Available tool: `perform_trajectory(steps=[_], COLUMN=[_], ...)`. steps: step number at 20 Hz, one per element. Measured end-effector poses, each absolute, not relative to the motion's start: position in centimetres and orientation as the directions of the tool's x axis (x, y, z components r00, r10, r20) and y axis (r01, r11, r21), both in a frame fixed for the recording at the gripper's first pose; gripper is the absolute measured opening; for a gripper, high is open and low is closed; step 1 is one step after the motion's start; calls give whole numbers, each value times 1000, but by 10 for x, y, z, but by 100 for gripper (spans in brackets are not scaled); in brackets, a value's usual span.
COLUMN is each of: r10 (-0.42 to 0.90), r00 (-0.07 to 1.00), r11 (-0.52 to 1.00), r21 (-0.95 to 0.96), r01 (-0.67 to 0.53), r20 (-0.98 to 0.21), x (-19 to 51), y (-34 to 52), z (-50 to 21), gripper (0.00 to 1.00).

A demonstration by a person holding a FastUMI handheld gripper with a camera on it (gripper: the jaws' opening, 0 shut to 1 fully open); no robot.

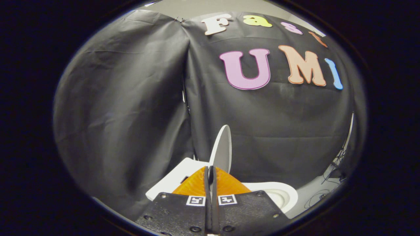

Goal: Open the toilet lid.

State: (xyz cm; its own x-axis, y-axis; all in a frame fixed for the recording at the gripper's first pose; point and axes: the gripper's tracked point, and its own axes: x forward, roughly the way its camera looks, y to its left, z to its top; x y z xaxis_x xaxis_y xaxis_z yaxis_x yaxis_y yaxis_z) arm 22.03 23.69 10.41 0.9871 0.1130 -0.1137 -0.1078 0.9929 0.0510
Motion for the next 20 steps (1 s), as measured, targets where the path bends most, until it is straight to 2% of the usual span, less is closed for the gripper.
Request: perform_trajectory(steps=[15,18,20], r10=[229,273,324], r00=[965,953,934], r11=[971,959,943], r21=[-42,-46,-27], r01=[-236,-281,-331], r20=[-125,-131,-150], x=[228,227,226], y=[293,303,310], z=[97,93,90], gripper=[0,3,18])
